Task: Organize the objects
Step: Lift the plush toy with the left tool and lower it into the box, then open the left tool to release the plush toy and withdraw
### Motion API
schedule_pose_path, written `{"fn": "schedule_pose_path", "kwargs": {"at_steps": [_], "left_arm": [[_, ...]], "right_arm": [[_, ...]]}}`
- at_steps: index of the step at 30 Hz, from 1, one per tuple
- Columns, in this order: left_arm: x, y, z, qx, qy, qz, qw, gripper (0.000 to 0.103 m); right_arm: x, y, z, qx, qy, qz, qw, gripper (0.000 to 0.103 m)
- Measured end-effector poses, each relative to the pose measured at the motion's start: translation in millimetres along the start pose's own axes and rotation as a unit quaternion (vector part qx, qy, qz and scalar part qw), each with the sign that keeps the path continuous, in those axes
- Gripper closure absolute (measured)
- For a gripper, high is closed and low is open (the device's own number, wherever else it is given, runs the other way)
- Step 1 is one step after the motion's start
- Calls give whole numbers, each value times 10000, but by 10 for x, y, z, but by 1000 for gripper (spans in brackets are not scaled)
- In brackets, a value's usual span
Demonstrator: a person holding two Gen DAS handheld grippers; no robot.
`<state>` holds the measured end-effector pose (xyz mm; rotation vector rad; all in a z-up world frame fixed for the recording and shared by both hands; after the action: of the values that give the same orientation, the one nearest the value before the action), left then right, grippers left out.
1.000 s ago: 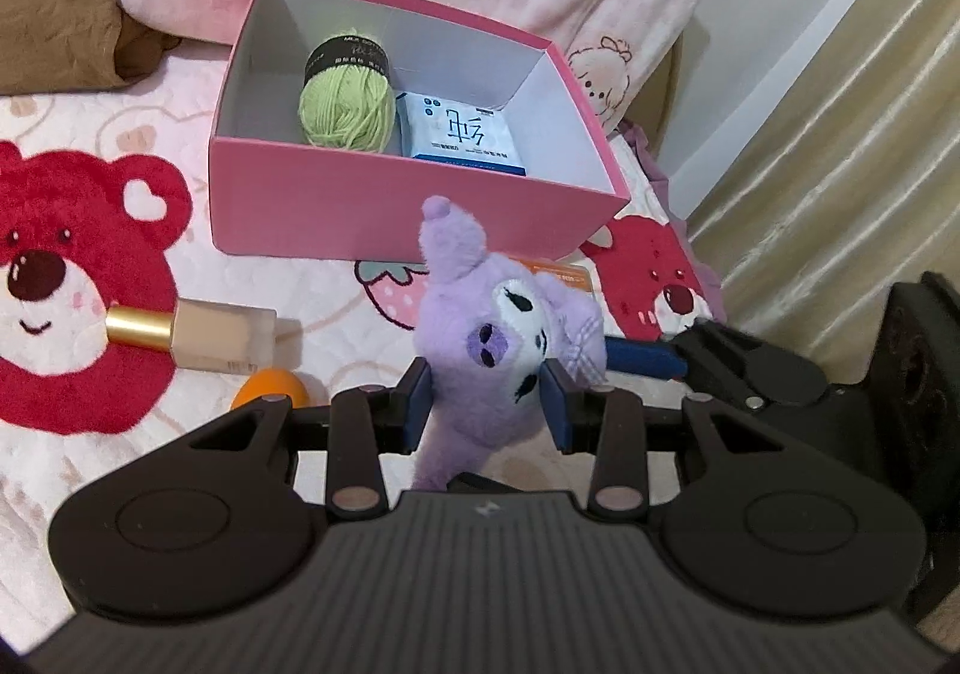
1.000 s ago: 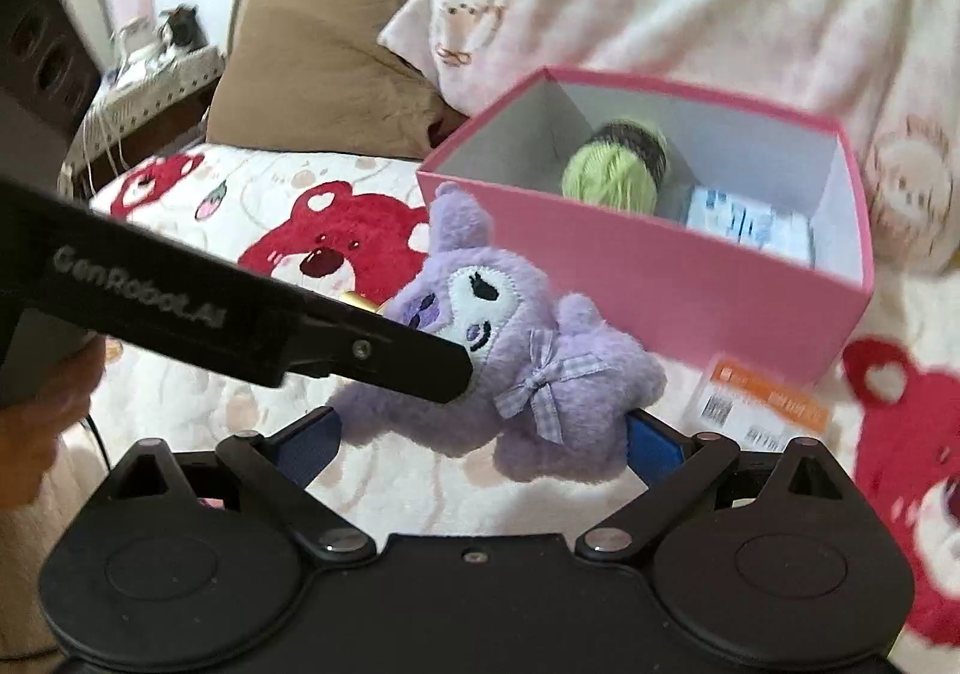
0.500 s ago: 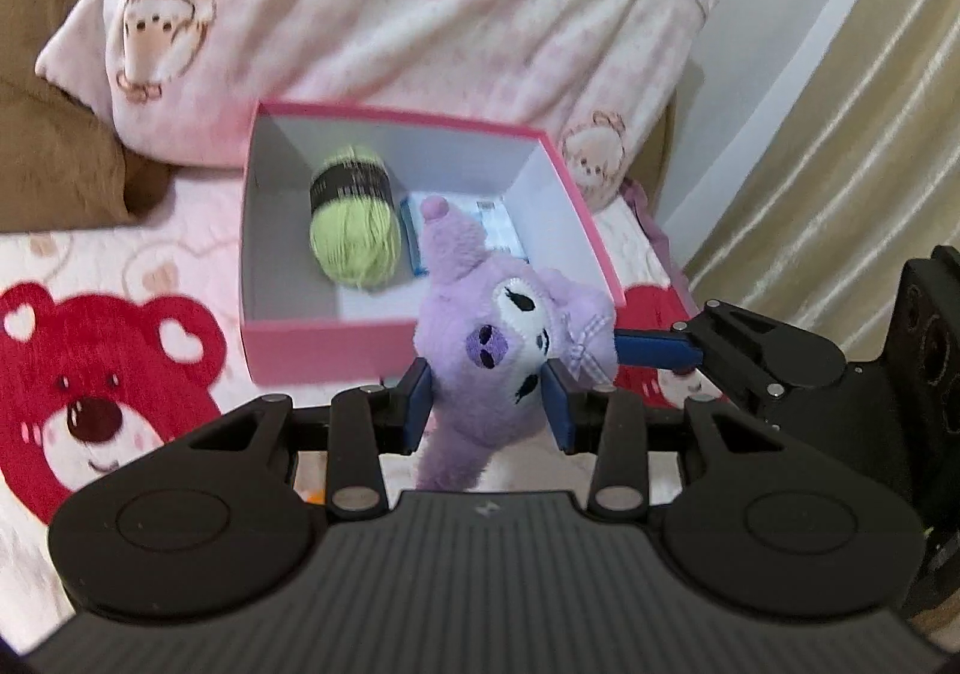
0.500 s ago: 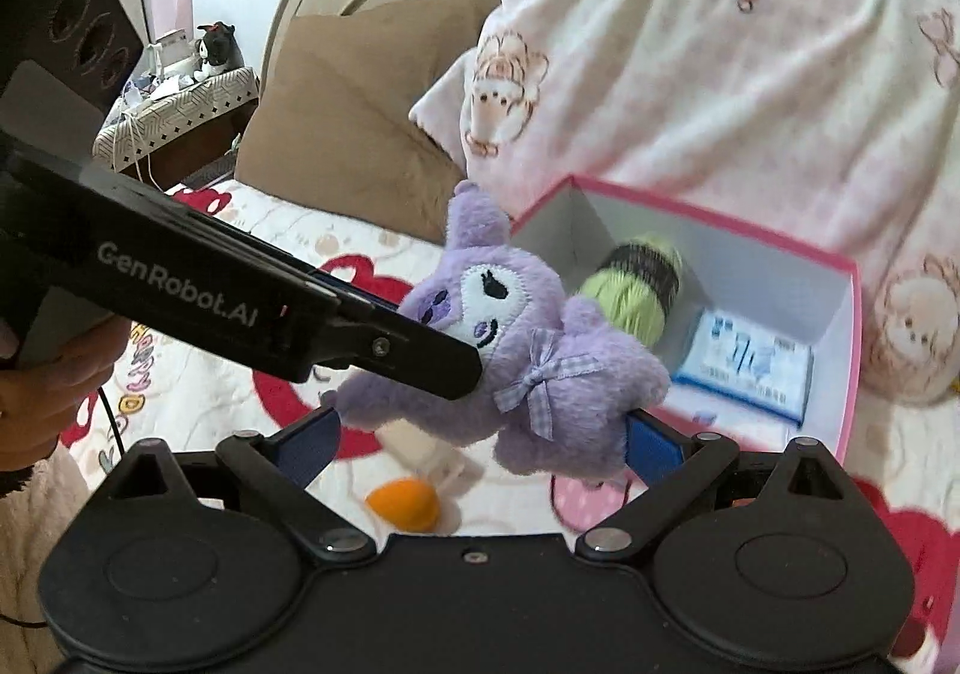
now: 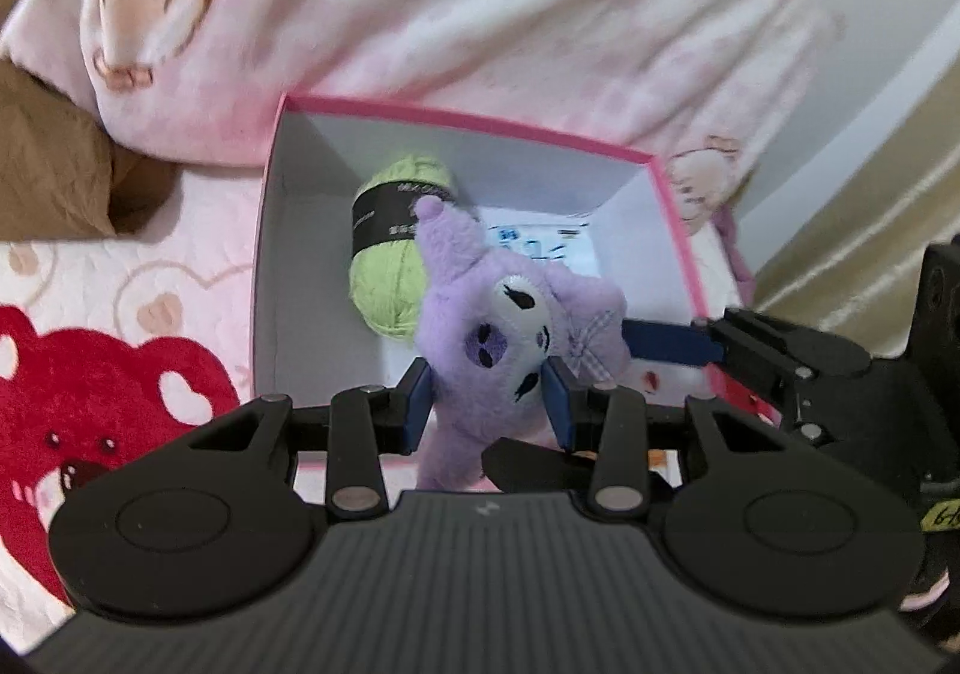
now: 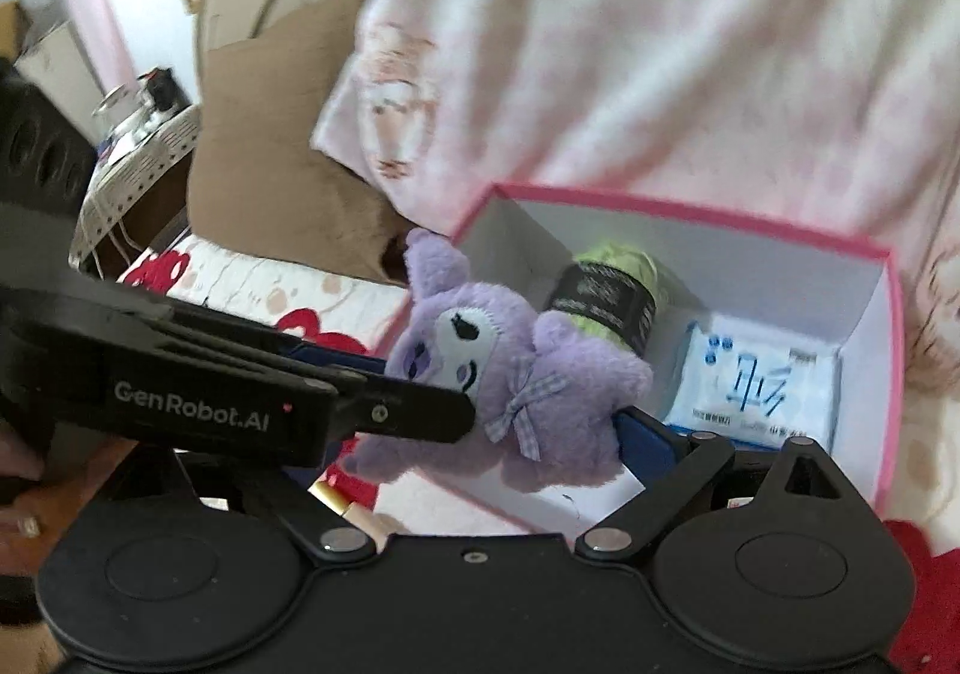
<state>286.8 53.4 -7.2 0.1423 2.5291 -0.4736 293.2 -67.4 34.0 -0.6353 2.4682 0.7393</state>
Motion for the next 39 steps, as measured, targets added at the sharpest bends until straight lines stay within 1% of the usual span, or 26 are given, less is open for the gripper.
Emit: {"fn": "schedule_pose_path", "kwargs": {"at_steps": [1, 3, 6, 8, 9, 12, 17, 21, 23, 28, 33, 35, 36, 38, 39], "left_arm": [[-19, 17, 67, -33, 59, -20, 10000, 65], [-45, 55, 199, -106, 167, -60, 9998, 65], [-46, 108, 390, -150, 328, -161, 9992, 64], [-20, 142, 501, -194, 426, -239, 9986, 64], [-10, 161, 548, -221, 470, -272, 9983, 64], [28, 211, 680, -265, 603, -375, 9971, 63], [72, 265, 830, -302, 772, -490, 9954, 62], [119, 285, 885, -406, 866, -608, 9936, 61], [141, 284, 868, -479, 840, -623, 9934, 61], [162, 262, 763, -562, 701, -581, 9943, 60], [145, 259, 634, -556, 519, -533, 9957, 60], [144, 259, 591, -583, 455, -505, 9960, 63], [146, 253, 570, -626, 433, -467, 9960, 64], [145, 231, 543, -734, 371, -305, 9961, 63], [142, 223, 550, -775, 350, -228, 9961, 66]], "right_arm": [[0, -53, 57, 5, 52, 78, 10000, 7], [2, -153, 177, 57, 173, 204, 9996, 13], [28, -289, 324, 44, 309, 390, 9988, 15], [32, -341, 407, 69, 377, 415, 9984, 17], [37, -362, 461, 140, 416, 391, 9983, 21], [54, -447, 603, 195, 631, 439, 9969, 25], [93, -485, 754, 355, 804, 396, 9953, 30], [103, -501, 860, 460, 988, 541, 9926, 33], [101, -487, 881, 487, 1051, 574, 9916, 34], [56, -494, 836, 326, 1153, 607, 9909, 34], [24, -575, 705, 71, 1027, 738, 9919, 27], [24, -592, 684, 5, 960, 757, 9925, 26], [31, -596, 683, -18, 936, 755, 9927, 26], [59, -587, 726, -25, 906, 748, 9931, 26], [69, -577, 756, -15, 887, 743, 9933, 26]]}}
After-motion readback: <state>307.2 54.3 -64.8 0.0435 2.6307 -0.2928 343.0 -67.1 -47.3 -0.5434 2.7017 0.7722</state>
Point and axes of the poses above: each gripper's, at about its wrist camera, not at the fingertips, and z roughly the way its jaws point, y to its left, x to its underside, the point moved 1 cm from there along z, roughly the way its jaws point, and after that the axes turned 11 degrees about z, right-handed, at the moved point
